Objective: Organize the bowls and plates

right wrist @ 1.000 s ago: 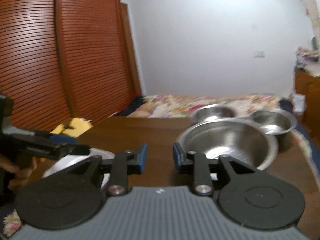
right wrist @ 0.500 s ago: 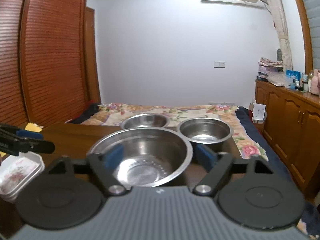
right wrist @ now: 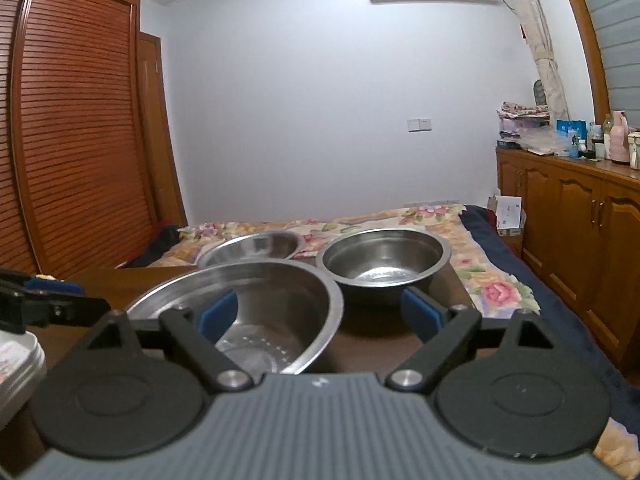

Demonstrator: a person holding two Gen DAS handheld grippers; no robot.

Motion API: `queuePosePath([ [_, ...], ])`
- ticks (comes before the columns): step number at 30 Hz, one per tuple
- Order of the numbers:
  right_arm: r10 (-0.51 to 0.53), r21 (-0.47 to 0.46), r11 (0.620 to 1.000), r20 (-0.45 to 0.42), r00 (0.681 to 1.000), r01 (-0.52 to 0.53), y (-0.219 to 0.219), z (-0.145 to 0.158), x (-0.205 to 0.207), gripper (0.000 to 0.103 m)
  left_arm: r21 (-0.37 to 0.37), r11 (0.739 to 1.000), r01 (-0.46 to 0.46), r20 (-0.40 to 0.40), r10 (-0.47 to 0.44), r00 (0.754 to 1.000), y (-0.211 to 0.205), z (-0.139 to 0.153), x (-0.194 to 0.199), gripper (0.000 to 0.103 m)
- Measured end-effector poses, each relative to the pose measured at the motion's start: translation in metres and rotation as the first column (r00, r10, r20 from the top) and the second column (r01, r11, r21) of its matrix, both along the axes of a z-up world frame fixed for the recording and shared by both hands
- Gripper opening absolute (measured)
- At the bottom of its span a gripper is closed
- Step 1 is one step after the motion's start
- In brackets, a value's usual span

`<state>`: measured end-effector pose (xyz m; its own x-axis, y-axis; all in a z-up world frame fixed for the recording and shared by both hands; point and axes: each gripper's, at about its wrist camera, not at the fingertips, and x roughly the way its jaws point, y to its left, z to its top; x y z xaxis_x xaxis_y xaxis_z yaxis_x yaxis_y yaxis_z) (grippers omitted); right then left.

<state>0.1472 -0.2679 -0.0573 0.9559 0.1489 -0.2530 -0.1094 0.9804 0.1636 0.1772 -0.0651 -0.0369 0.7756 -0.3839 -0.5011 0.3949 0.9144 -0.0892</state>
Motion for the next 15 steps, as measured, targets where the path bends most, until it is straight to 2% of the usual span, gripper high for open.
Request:
queuePosePath([
  [5,0.038,0.039,0.999,-0.022,0.999,-0.037,-0.004,0.000,0.002,0.086,-0.004,1.000,-0.011,-0.021,0.011,1.000,-0.003,-0.005,0.006,0.065],
  [7,0.046,0.042,0.998,-0.028,0.999,-0.045,-0.004,0.000,0.003,0.081,-0.004,1.000,-0.017,-0.028,0.017,0.999,-0.005,-0.007,0.009,0.053],
  [10,0.057,0.037,0.998,-0.043,0.997,-0.056,-0.001,0.000,0.004,0.072,-0.008,1.000,-0.018,-0.042,0.017,0.999,-0.006,-0.010,0.013,0.044],
  [15,0.068,0.027,0.997,-0.063,0.996,-0.067,0.000,0.000,0.006,0.063,-0.006,1.000,-0.011,-0.046,0.011,0.999,-0.009,-0.012,0.015,0.036],
])
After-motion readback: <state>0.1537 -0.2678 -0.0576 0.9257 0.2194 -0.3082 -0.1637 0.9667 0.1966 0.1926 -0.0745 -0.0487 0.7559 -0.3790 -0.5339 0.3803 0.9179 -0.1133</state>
